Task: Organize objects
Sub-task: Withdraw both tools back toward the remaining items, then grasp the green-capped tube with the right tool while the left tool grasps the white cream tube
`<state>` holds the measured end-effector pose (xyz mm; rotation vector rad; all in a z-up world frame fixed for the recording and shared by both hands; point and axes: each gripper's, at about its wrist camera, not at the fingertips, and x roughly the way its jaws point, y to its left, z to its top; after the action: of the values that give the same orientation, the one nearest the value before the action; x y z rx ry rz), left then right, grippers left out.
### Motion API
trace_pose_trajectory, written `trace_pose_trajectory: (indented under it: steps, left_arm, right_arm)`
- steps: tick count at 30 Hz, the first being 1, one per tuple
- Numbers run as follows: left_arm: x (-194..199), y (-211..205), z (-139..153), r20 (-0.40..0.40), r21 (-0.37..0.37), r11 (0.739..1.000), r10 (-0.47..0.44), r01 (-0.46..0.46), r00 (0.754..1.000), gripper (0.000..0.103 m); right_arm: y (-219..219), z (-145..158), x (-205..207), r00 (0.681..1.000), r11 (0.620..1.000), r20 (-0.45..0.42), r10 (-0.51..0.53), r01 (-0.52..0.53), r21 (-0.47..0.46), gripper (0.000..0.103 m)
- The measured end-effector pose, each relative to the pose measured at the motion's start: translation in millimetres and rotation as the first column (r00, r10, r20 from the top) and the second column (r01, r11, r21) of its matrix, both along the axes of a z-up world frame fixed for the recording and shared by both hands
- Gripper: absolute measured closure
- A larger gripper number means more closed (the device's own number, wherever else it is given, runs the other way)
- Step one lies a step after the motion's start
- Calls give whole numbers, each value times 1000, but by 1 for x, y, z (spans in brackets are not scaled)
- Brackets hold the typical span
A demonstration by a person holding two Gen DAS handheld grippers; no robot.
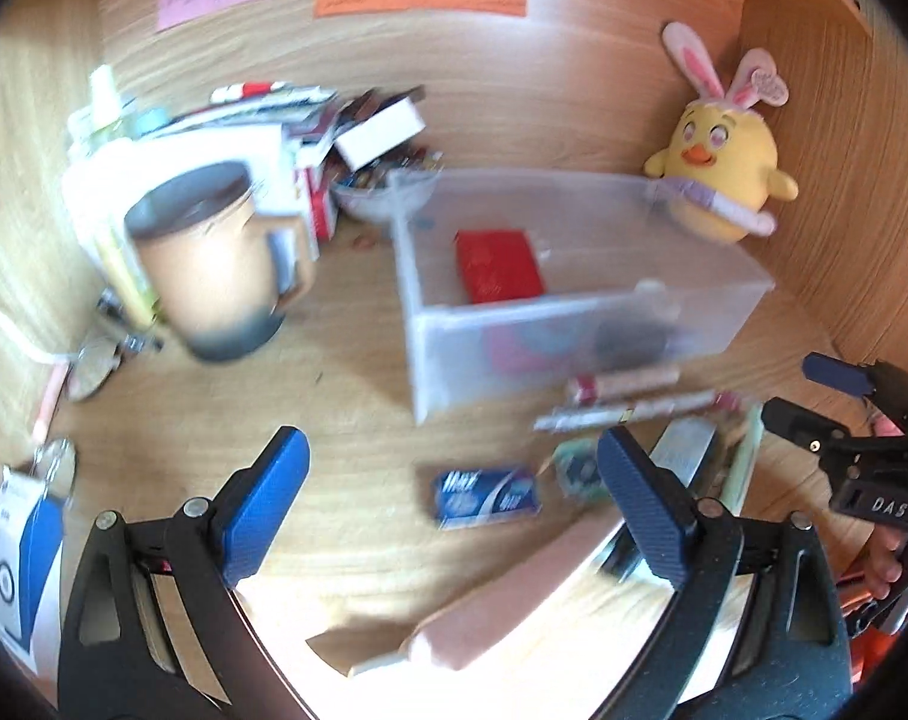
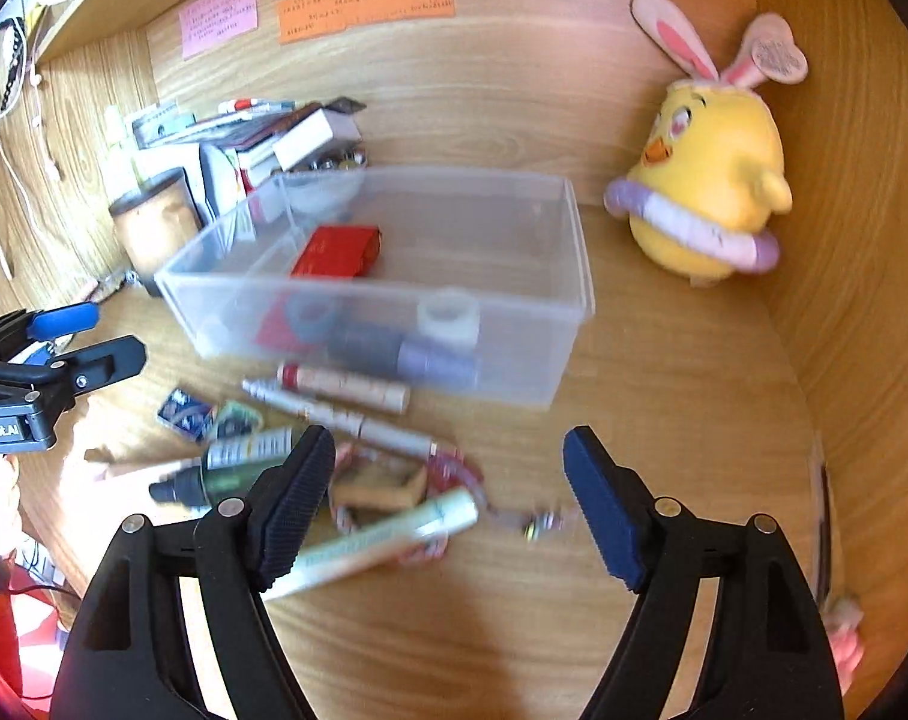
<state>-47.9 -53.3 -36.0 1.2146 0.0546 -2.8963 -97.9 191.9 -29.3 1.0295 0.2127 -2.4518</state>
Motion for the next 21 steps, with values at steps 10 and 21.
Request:
trace_pose_trajectory:
  steps: [10,21]
  left_arm:
    - [34,-8,-32,80,22,999,-38,36,996,5]
    - [38,3,-51,90,-26,996,-87,90,992,20]
  right_arm:
    - [4,-31,20,991,997,128,-34,43,-65,27]
    - [-4,-41,21,985,994,159,-61,74,-78,28]
